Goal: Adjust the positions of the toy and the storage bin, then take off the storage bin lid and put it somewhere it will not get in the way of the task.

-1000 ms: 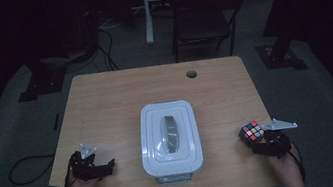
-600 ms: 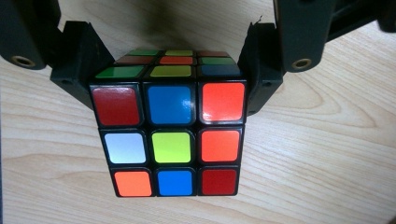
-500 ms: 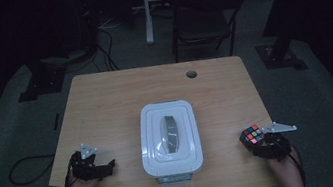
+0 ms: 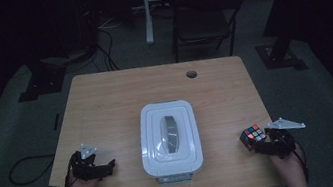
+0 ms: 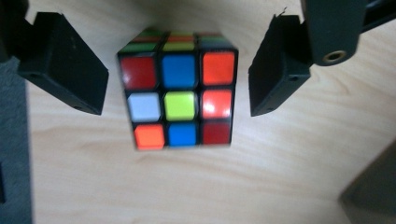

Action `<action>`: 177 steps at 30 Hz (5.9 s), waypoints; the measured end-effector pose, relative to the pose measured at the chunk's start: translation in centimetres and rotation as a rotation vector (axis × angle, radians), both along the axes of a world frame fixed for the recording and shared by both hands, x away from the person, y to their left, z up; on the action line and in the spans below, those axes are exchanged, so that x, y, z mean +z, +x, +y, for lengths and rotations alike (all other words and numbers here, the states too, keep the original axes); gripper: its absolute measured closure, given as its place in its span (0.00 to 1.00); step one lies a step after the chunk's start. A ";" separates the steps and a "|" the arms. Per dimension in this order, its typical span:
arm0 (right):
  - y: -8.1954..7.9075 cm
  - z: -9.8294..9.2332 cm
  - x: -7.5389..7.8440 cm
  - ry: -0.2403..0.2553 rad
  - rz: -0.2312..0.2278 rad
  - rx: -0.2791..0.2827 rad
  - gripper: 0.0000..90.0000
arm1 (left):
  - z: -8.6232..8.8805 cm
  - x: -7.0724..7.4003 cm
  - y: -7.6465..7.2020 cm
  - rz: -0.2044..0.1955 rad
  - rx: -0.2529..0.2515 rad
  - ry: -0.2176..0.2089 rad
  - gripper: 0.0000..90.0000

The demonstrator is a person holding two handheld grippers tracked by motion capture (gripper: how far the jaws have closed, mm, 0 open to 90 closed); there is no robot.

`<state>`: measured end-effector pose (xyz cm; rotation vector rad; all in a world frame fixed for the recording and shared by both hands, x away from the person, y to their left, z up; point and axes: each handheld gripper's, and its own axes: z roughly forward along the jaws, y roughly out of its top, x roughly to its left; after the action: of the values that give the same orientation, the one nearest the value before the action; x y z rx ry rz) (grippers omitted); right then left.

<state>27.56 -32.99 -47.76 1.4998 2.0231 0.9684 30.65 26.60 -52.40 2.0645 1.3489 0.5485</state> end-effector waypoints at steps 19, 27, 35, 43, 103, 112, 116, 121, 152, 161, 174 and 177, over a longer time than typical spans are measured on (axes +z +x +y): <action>1.6 3.2 3.3 0.019 -0.114 0.137 0.15 | 0.0 0.0 0.0 0.000 0.000 0.000 0.01; 2.0 5.6 3.0 0.020 -0.187 0.244 0.15 | 0.0 0.0 0.0 0.000 0.000 0.000 0.01; 2.0 7.1 2.2 0.052 -0.201 0.313 0.16 | 0.0 0.0 0.0 0.000 0.000 0.000 0.01; 1.5 7.9 0.2 0.084 -0.158 0.358 0.16 | 0.0 0.0 0.0 -0.001 -0.001 -0.001 0.01; 2.2 9.7 -5.0 -0.066 0.011 0.318 0.15 | -3.9 10.5 -3.4 -0.131 -0.222 -0.098 0.02; 2.2 9.7 -5.0 -0.066 0.010 0.318 0.15 | -6.1 13.0 -3.6 -0.182 -0.335 -0.163 0.02; 2.2 9.7 -5.0 -0.066 0.010 0.319 0.15 | -7.4 13.6 -3.6 -0.182 -0.405 -0.185 0.02; 2.2 9.7 -5.0 -0.066 0.010 0.318 0.15 | -9.1 13.8 -3.2 -0.164 -0.467 -0.205 0.02; 2.2 9.7 -5.0 -0.067 0.011 0.318 0.15 | -17.0 13.0 0.1 -0.062 -0.655 -0.201 0.07; 2.2 9.7 -5.0 -0.067 0.011 0.319 0.15 | -18.1 13.0 0.3 -0.053 -0.676 -0.176 0.16; 2.2 9.7 -5.0 -0.066 0.012 0.318 0.15 | -18.8 12.6 0.0 -0.041 -0.728 -0.149 0.32; 2.2 9.7 -5.0 -0.066 0.011 0.318 0.15 | -18.8 12.6 -0.1 -0.047 -0.741 -0.151 0.36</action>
<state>29.76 -23.33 -52.73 1.1728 2.3244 1.0008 30.54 7.76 -39.82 2.2018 0.4980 0.1576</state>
